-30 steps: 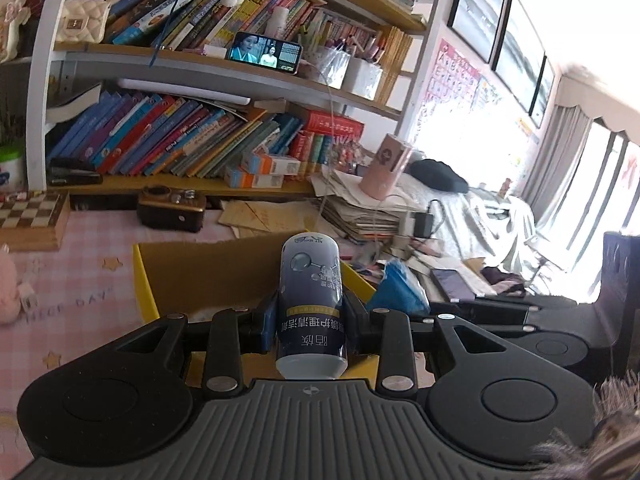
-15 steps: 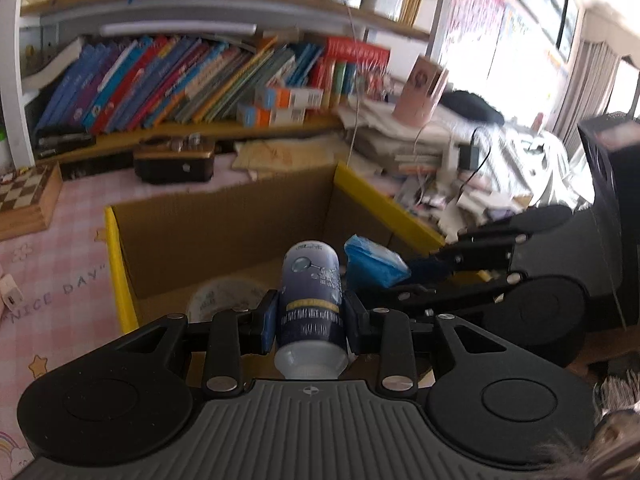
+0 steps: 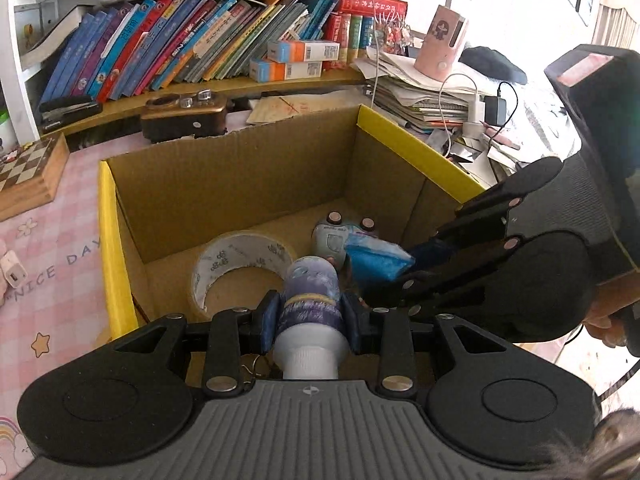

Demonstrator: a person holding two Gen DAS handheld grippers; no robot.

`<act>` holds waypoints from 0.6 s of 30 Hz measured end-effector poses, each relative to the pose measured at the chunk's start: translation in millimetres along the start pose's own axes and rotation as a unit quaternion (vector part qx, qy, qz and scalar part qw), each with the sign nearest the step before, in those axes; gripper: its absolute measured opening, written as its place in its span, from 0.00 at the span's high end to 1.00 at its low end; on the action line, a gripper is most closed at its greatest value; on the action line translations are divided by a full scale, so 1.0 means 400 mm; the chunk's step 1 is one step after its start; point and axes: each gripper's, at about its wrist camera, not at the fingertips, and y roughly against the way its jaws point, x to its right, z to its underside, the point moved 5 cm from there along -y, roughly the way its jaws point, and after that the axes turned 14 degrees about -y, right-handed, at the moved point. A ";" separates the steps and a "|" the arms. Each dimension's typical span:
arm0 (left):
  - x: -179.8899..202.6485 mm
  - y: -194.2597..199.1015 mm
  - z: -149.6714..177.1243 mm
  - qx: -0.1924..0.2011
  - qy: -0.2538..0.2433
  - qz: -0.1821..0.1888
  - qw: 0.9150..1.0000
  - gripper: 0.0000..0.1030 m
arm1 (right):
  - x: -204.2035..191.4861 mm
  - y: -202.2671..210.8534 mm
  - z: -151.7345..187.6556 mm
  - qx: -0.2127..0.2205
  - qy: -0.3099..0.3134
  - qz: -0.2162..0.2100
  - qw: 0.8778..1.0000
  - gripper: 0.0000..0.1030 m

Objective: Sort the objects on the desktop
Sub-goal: 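Open the left tool to drop the bottle while the right tool drops the bag into the box, then lift both open tools up out of the yellow box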

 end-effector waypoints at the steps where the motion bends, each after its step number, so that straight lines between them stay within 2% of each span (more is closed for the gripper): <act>1: 0.001 0.002 -0.001 0.002 -0.001 -0.001 1.000 0.69 | -0.001 -0.001 -0.003 0.003 0.000 0.001 1.000 0.76; 6: -0.010 0.040 -0.014 0.033 0.017 -0.006 0.999 0.47 | 0.004 0.032 -0.001 0.032 -0.011 -0.001 0.999 0.75; 8: -0.009 0.068 -0.025 0.052 0.020 -0.014 0.998 0.31 | 0.010 0.059 0.002 0.052 -0.031 -0.004 0.998 0.74; 11: 0.000 0.124 -0.042 0.088 0.025 -0.021 0.996 0.26 | 0.021 0.110 0.017 0.088 -0.066 -0.008 0.994 0.74; 14: 0.011 0.176 -0.052 0.120 0.024 -0.042 0.992 0.20 | 0.026 0.158 0.035 0.120 -0.090 -0.002 0.989 0.74; 18: 0.021 0.236 -0.049 0.150 0.031 -0.058 0.987 0.18 | 0.028 0.207 0.053 0.148 -0.112 0.002 0.983 0.74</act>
